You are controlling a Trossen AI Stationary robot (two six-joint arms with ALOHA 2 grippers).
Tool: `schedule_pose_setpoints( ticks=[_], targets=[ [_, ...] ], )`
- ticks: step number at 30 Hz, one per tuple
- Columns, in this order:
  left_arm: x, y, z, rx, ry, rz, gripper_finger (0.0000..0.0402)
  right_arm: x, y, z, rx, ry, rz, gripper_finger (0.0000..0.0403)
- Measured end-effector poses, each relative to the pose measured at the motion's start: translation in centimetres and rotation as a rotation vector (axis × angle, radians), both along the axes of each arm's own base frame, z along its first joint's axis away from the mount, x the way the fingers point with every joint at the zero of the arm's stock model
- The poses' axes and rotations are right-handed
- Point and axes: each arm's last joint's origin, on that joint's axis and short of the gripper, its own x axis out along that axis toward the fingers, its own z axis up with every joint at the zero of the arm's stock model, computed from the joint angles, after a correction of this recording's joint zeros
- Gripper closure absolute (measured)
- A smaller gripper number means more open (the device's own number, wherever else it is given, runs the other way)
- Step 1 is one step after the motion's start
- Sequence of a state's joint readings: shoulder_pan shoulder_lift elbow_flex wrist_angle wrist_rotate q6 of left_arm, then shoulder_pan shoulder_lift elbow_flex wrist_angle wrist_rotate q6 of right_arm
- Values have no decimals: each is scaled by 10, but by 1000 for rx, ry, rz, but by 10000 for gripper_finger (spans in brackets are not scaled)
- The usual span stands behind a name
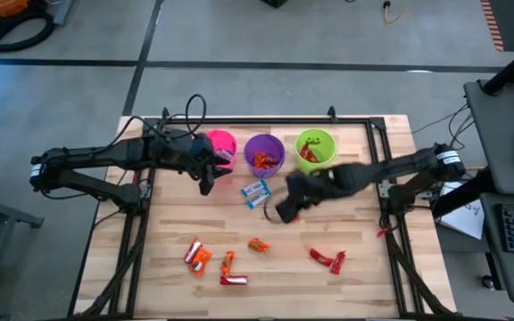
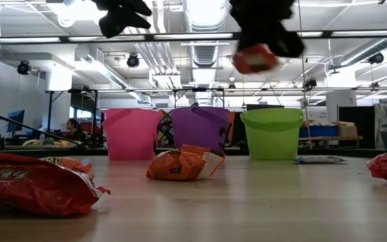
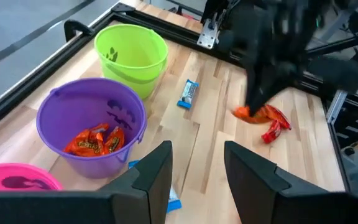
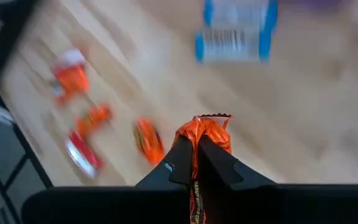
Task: Organize candy in baskets
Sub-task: Put the orange chocolate into the violet bucket
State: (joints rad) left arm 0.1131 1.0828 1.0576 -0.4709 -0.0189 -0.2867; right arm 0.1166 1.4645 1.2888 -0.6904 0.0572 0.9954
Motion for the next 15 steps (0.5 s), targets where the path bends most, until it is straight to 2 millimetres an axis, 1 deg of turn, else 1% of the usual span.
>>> schedule_pose_setpoints(
  ticks=[2,5,9,12,15],
  targets=[
    [-2,0,1,17,-4,-9,272,8,-17,15,-56,-55,14,394],
    [-6,-1,4,47,-11,-24,272,18,-43,32,-126,-122,11,394],
    [-14,0,8,85,-14,-36,272,27,-77,48,-226,-200,-6,394],
    [-21,2,11,115,-17,-38,274,31,-99,52,-310,-229,-9,394],
    [-29,5,14,133,-14,-28,277,34,-118,50,-376,-243,-10,394]
  ],
)
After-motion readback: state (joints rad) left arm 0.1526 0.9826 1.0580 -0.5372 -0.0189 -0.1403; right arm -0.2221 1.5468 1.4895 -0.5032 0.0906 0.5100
